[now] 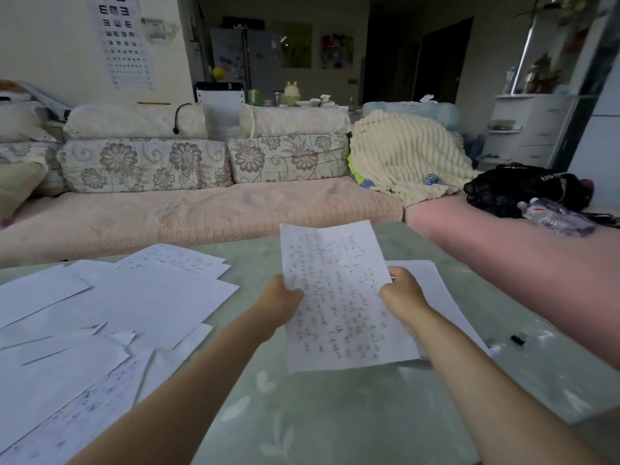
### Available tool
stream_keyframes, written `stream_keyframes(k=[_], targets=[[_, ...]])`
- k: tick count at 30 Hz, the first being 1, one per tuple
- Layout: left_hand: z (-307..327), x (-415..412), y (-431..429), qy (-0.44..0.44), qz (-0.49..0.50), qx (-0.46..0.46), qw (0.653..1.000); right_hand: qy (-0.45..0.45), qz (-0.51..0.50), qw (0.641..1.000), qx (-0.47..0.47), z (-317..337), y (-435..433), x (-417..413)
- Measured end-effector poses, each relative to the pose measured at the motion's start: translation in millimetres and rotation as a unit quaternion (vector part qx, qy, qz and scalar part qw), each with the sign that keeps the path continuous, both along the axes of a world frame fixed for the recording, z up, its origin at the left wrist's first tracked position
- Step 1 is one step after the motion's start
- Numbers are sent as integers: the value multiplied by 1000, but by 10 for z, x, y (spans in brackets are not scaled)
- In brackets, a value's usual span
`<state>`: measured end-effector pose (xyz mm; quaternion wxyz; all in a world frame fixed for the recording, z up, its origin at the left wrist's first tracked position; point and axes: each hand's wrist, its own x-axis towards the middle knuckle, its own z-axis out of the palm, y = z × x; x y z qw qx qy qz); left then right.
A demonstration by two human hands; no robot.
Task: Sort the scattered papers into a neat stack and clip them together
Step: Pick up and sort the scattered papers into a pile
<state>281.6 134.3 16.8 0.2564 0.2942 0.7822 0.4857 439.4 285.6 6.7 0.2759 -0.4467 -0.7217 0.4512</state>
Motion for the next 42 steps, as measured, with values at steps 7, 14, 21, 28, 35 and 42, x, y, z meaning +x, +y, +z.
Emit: stream_keyframes(k=[7,14,21,28,35,42], targets=[[-244,363,937,35,-33,-7,999,-22,-88,994,59,-160,704,584],[-627,467,1439,149,-72,-161,973,-190,-98,970,113,-486,969,751],[-670,595,1512,127,-44,-134,982,-289,-116,949,38,-551,1052,834],[-606,681,1511,53,-13,-101,993,-199,-116,973,-5,-474,962,903],[-599,479,1115,112,-19,-171,979,-188,-60,980,-33,-460,674,715],[-653,50,238,164,31,-240,956,-195,83,977,-32,-553,182,202]])
